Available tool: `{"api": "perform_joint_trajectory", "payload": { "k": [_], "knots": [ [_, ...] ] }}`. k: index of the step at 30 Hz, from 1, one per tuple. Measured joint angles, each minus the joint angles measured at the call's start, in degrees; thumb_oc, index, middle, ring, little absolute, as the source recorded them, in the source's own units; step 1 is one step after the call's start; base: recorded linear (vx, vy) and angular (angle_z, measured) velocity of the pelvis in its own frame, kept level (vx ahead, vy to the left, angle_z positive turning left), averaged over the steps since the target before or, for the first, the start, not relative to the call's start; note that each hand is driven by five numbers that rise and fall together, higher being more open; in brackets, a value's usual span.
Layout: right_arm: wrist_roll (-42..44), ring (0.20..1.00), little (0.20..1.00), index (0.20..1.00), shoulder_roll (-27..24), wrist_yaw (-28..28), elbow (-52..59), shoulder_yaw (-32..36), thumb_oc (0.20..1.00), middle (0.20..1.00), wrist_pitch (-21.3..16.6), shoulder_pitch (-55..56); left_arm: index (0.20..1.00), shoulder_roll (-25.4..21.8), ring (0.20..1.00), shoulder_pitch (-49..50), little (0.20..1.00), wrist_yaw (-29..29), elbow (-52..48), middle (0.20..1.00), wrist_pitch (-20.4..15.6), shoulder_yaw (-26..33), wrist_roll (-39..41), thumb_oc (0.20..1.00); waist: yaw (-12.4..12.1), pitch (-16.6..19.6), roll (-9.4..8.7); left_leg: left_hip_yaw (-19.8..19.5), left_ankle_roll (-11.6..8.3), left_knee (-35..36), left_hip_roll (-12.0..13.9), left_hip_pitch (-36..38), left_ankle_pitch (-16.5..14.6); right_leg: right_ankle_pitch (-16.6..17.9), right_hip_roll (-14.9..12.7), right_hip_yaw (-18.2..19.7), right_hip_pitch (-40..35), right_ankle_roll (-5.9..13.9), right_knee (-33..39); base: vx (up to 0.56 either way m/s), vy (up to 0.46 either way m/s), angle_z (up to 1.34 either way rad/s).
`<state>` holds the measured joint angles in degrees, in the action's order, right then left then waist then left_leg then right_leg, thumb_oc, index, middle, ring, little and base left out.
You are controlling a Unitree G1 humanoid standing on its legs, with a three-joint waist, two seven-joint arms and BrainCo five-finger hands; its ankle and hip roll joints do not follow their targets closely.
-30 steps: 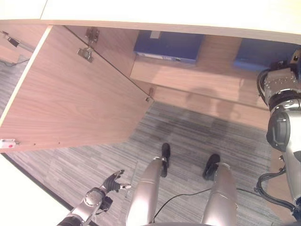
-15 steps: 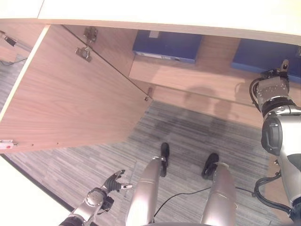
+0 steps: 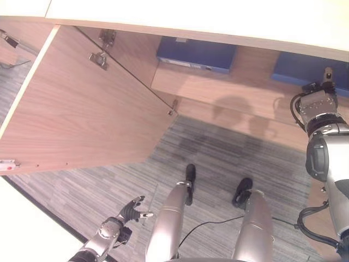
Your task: Put the empty folder in the office cabinet
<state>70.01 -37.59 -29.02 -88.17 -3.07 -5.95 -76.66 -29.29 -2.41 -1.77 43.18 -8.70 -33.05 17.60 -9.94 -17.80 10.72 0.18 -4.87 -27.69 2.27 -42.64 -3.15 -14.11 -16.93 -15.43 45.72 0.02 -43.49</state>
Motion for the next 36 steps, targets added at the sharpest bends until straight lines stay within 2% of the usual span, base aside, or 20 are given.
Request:
{"api": "perform_joint_trajectory", "payload": {
  "k": [6,12,31,36],
  "knots": [
    [-4.2,1.0,1.0,1.0,-2.1,0.4,-0.3,-5.3,1.0,1.0,4.8,-0.8,1.0,0.0,1.0,0.0,1.0,-0.4,0.0,1.0,-0.1,1.8,0.1,1.0,0.1,-0.5,-0.13,-0.2,0.01,0.7,-0.1,0.0,0.4,0.1,-0.1,-0.2,0.1,-0.01,0.2,0.0,-0.001,0.01],
    [-8.3,1.0,1.0,1.0,-3.0,0.5,-0.5,-8.1,1.0,1.0,6.2,-1.3,1.0,-0.1,1.0,0.0,1.0,-1.3,-0.2,1.0,-0.1,1.7,0.1,1.0,0.1,-1.4,-0.18,-0.7,-0.14,2.7,-0.1,0.0,1.9,0.5,0.0,-0.9,0.2,-0.27,1.0,-0.01,-0.003,0.04],
    [-10.9,1.0,1.0,1.0,-4.9,4.1,-0.2,-8.3,1.0,1.0,6.3,-1.5,1.0,-0.3,1.0,-0.1,1.0,-2.6,-0.7,1.0,-0.1,3.0,1.3,1.0,-0.1,-3.0,0.53,-0.6,-0.19,7.7,-0.4,1.8,5.3,1.9,0.1,-1.0,0.0,0.0,2.9,0.0,0.0,0.0],
    [-10.9,1.0,1.0,1.0,-5.1,4.3,-0.1,-7.8,1.0,1.0,6.2,-0.5,1.0,-0.2,1.0,-0.1,1.0,-3.4,-0.8,1.0,-0.2,3.9,1.3,1.0,-0.1,-3.3,1.13,-0.7,-0.13,11.5,-0.4,5.2,6.9,2.6,0.5,-1.5,-2.8,0.26,5.2,-0.02,0.003,0.0]
  ]
}}
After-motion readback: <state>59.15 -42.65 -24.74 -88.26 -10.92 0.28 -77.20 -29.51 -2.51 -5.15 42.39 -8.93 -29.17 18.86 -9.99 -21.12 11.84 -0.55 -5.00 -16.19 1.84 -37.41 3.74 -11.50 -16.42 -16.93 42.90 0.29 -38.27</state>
